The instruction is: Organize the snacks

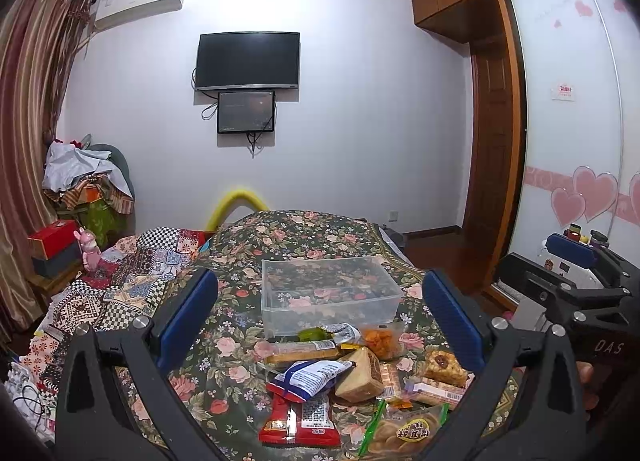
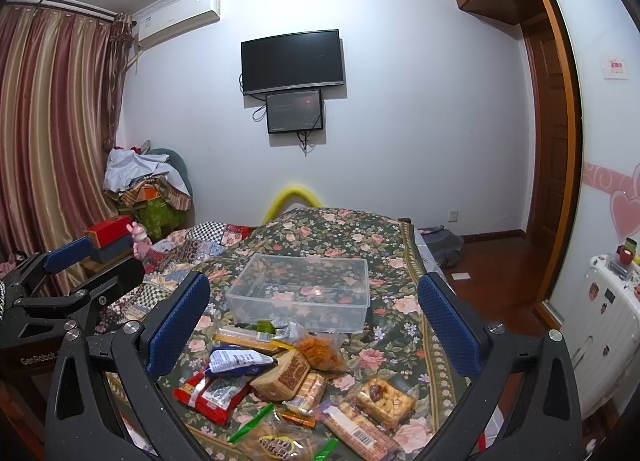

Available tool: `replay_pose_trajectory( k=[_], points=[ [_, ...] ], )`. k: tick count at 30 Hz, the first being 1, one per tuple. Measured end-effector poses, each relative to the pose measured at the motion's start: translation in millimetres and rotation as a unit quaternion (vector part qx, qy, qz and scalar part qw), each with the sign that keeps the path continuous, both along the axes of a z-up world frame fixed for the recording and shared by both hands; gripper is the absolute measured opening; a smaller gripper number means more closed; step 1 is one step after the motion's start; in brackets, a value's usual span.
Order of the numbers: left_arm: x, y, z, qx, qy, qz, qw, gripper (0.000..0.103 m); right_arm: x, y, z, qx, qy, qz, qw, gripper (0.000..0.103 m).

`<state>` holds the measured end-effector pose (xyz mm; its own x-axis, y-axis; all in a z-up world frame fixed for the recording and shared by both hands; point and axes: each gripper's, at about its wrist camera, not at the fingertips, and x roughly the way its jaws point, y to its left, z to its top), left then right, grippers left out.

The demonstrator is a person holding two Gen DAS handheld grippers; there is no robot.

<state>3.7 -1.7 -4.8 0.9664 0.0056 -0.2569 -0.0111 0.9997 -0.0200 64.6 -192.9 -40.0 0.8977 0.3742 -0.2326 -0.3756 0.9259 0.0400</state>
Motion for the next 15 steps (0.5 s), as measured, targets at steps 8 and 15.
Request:
replay_pose_trajectory(
  k=[8, 15],
  points=[
    [0.3, 0.6, -0.3, 0.001, 0.001, 0.001, 1.0, 0.103, 1.5, -2.2, 3.1, 0.002, 0.002, -0.002, 1.0, 0.103],
    [0.3, 0.4, -0.7, 0.001, 0.001, 0.002, 1.0, 0.103, 2.0, -1.7, 2.8, 0.003, 0.004, -0.004, 1.0, 0.103]
  ],
)
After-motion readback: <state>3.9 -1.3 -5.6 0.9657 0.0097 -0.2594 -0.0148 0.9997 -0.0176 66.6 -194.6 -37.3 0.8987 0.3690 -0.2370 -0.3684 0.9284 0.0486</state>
